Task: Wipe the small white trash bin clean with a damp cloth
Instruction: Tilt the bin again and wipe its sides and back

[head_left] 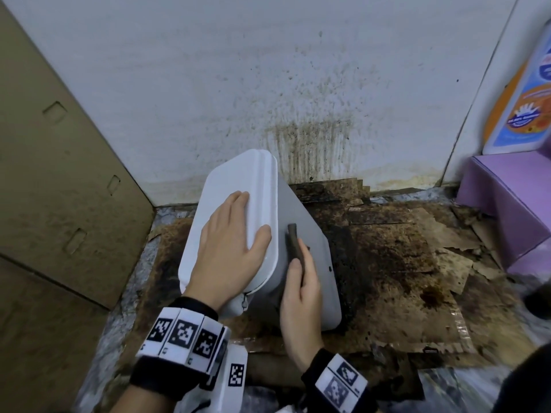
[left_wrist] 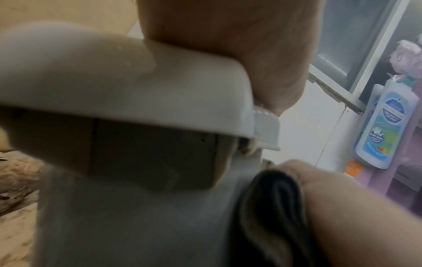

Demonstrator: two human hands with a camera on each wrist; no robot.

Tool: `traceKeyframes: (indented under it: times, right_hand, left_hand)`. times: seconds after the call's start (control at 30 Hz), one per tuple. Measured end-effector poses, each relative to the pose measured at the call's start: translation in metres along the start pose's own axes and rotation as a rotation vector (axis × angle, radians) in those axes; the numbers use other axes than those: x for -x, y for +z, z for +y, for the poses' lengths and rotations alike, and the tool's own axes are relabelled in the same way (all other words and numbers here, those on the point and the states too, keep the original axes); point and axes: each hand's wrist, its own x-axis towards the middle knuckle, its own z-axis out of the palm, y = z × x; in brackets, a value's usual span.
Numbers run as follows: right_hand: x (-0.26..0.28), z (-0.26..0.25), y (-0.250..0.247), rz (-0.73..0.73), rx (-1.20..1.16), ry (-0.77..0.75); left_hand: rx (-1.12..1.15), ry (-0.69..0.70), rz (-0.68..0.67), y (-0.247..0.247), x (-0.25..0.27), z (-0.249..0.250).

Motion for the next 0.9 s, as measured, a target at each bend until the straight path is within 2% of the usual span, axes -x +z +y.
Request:
traceKeyframes:
  times: [0.1, 0.27, 0.37, 0.43, 0.53, 0.63, 0.7, 0.77, 0.83, 0.9]
  right_hand:
    - [-0.007, -0.033, 0.003, -0.094, -0.157, 0.014]
    - [-0.037, -0.084, -0.011, -0.075, -0.390, 0.290]
    - [-0.050, -0.100, -0.028, -0.154, -0.413, 0.276]
    - [-0.053, -0.104, -0.037, -0.180, -0.315, 0.250]
    - [-0.054, -0.104, -0.051, -0.181, -0.117, 0.200]
    - [-0.056, -0.106, -0.067, -0.189, 0.063, 0.157]
    - [-0.060, -0.109, -0.074, -0.197, 0.166, 0.145]
    - [-0.063, -0.114, -0.079, -0.216, 0.215, 0.143]
    - [-0.065, -0.118, -0.084, -0.249, 0.232, 0.150]
    - [-0.069, -0.123, -0.087, -0.298, 0.256, 0.169]
  left_hand:
    - [-0.013, 0.006, -0.012, 0.001, 0.001, 0.003]
    - [-0.047, 0.016, 0.000, 0.006, 0.000, 0.017]
    - [0.003, 0.029, 0.014, 0.012, 0.002, 0.037]
    - [0.142, 0.026, 0.009, 0.015, 0.004, 0.053]
    - [0.463, 0.030, 0.016, 0.018, 0.006, 0.072]
    - [0.845, -0.067, 0.003, 0.013, 0.006, 0.080]
    - [1.019, -0.160, 0.027, 0.007, 0.003, 0.077]
    - [0.979, -0.181, 0.099, 0.004, 0.001, 0.067]
    - [0.680, -0.179, 0.146, 0.002, 0.002, 0.055]
    - [0.345, -0.213, 0.129, -0.001, 0.006, 0.046]
